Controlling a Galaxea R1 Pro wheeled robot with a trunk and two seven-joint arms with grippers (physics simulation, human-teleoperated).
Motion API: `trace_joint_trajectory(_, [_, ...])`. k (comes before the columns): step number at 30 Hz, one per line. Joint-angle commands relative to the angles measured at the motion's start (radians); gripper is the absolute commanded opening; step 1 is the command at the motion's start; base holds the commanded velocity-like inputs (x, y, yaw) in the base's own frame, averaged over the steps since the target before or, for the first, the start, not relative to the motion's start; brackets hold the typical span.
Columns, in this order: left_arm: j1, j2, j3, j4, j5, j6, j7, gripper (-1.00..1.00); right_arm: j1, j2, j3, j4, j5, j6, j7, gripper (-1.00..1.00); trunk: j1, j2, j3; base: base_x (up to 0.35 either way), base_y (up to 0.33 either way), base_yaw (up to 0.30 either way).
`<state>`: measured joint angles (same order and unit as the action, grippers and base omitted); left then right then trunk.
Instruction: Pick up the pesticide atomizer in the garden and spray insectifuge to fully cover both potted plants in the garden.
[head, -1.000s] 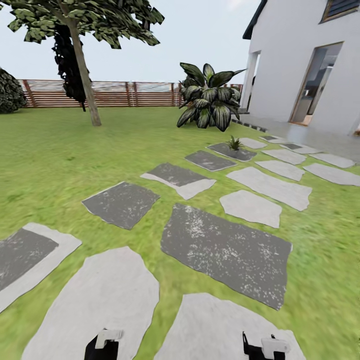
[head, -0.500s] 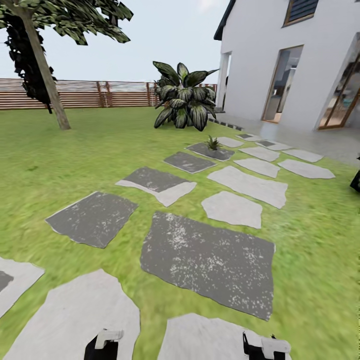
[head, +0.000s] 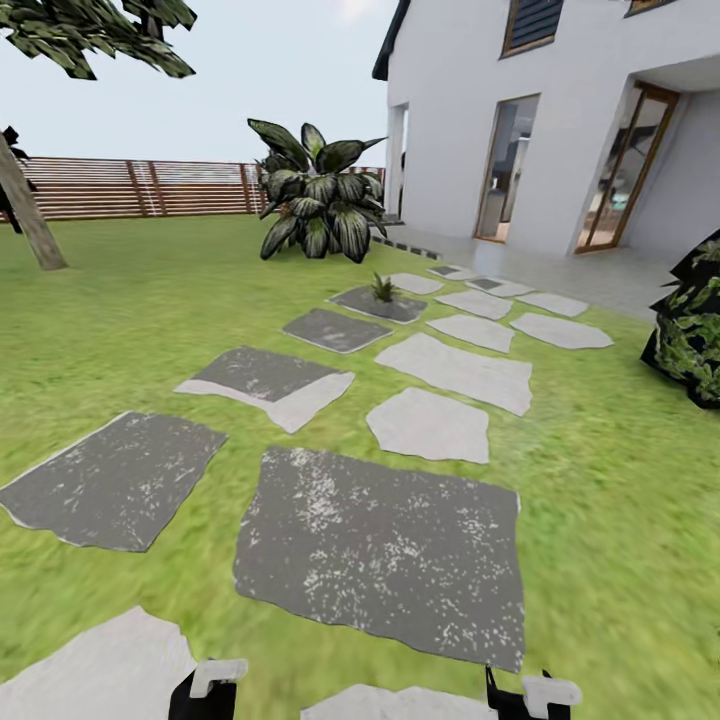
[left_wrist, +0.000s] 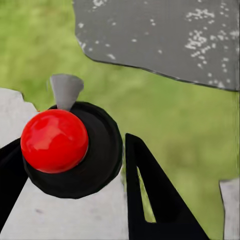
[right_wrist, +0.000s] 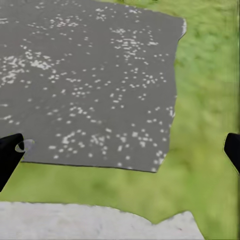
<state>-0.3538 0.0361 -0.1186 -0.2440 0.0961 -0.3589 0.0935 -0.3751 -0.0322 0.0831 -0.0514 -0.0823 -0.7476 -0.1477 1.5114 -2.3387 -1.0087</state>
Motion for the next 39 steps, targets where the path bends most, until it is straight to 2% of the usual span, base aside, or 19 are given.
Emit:
trace_joint_trajectory(1, [0.000,0.001,-0.009,0.000,0.010,-0.003,0.005,-1.00,-0.001,0.000,0.009,0.001,-0.009,-0.003,-0.002,1.00,0.000,0.000,-0.001,0.338,0.000,-0.243])
trace_joint_trajectory(39, [0.000,0.001,-0.010,0.000,0.010,-0.005,0.005,-1.00,-0.001,-0.005,0.010,0.002,-0.004,-0.003,-0.001,1.00,0.000,0.000,-0.001,0.338,0.000,-0.008])
